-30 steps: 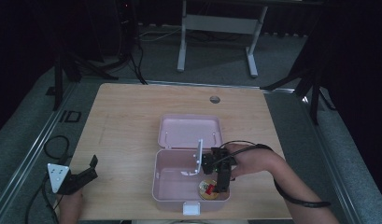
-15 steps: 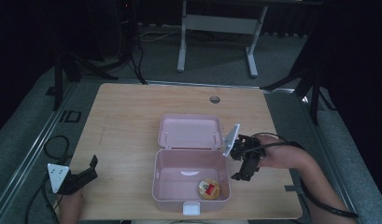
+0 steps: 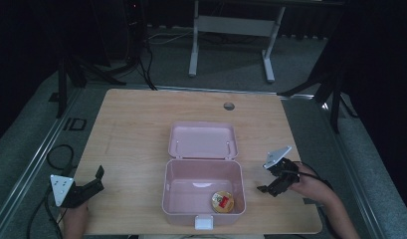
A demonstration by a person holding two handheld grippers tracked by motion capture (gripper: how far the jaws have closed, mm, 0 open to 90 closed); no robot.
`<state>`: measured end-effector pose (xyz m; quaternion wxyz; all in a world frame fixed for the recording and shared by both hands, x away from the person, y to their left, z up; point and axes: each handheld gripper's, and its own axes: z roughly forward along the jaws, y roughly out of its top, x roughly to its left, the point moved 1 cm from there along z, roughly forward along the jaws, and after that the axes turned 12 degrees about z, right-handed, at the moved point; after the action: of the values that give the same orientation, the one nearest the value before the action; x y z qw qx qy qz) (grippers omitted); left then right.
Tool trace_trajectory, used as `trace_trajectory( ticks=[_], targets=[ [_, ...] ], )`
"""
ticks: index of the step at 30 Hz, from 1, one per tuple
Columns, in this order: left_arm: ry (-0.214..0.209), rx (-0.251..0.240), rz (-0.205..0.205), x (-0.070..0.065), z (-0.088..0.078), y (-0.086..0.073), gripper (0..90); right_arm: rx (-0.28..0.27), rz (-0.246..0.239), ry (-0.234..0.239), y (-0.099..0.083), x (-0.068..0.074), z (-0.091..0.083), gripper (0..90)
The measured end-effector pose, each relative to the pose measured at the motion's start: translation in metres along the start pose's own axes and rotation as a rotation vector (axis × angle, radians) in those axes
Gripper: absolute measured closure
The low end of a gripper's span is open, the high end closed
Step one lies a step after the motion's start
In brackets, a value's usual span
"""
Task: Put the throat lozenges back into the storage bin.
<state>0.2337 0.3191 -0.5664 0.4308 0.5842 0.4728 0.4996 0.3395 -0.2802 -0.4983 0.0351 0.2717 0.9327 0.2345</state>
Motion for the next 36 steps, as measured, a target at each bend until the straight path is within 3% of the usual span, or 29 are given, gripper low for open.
trace_trajectory(
  ticks=[4, 5, 6, 10, 12, 13, 14, 16, 17, 18, 21, 22, 24, 25, 28, 29, 36],
  targets=[
    [-0.002, 0.0, 0.001, 0.0, 0.0, 0.0, 0.4, -0.116, 0.089, -0.039, -0.018, -0.012, 0.009, 12.9],
    [-0.002, 0.0, 0.001, 0.0, 0.0, 0.0, 0.3, -0.116, 0.089, -0.039, -0.018, -0.012, 0.009, 12.9],
    [-0.002, -0.001, 0.001, 0.0, 0.0, 0.0, 0.3, -0.177, 0.133, -0.073, -0.026, -0.018, 0.012, 12.9],
    [-0.002, -0.001, 0.002, 0.0, 0.0, 0.0, 0.3, -0.301, 0.218, -0.132, -0.041, -0.029, 0.019, 12.8],
    [-0.002, -0.001, 0.001, 0.0, 0.0, 0.0, 0.3, -0.358, 0.261, -0.166, -0.047, -0.033, 0.02, 12.8],
    [-0.002, -0.001, 0.001, 0.0, 0.0, 0.0, 0.3, -0.358, 0.261, -0.166, -0.047, -0.033, 0.02, 12.8],
    [-0.003, -0.001, 0.001, 0.0, 0.0, 0.0, 0.3, -0.412, 0.308, -0.213, -0.053, -0.037, 0.02, 12.8],
    [-0.002, -0.001, 0.002, 0.0, 0.0, 0.0, 0.3, -0.441, 0.331, -0.241, -0.056, -0.039, 0.02, 12.8],
    [-0.002, 0.0, 0.003, 0.0, 0.0, 0.0, 0.3, -0.489, 0.386, -0.29, -0.062, -0.041, 0.019, 12.5],
    [-0.003, 0.0, 0.003, 0.0, 0.0, 0.0, 0.3, -0.51, 0.402, -0.331, -0.064, -0.042, 0.019, 12.4],
    [-0.003, 0.0, 0.004, 0.0, 0.0, 0.0, 0.3, -0.521, 0.421, -0.363, -0.066, -0.043, 0.02, 12.1],
    [-0.002, 0.0, 0.003, 0.0, 0.0, 0.0, 0.3, -0.565, 0.482, -0.457, -0.072, -0.046, 0.019, 12.1],
    [-0.002, 0.001, 0.004, 0.0, 0.0, 0.0, 0.4, -0.591, 0.532, -0.488, -0.076, -0.048, 0.018, 12.1],
    [-0.002, 0.001, 0.004, 0.0, 0.0, 0.0, 0.3, -0.591, 0.532, -0.488, -0.076, -0.048, 0.018, 12.1],
    [-0.002, 0.001, 0.004, 0.0, 0.0, 0.0, 0.3, -0.612, 0.573, -0.545, -0.08, -0.051, 0.017, 12.1],
    [-0.002, 0.002, 0.004, 0.0, 0.0, 0.0, 0.3, -0.621, 0.591, -0.588, -0.083, -0.054, 0.017, 12.1],
    [-0.002, 0.002, 0.004, 0.0, 0.0, 0.0, 0.3, -0.635, 0.646, -0.636, -0.086, -0.061, 0.018, 12.1]
  ],
)
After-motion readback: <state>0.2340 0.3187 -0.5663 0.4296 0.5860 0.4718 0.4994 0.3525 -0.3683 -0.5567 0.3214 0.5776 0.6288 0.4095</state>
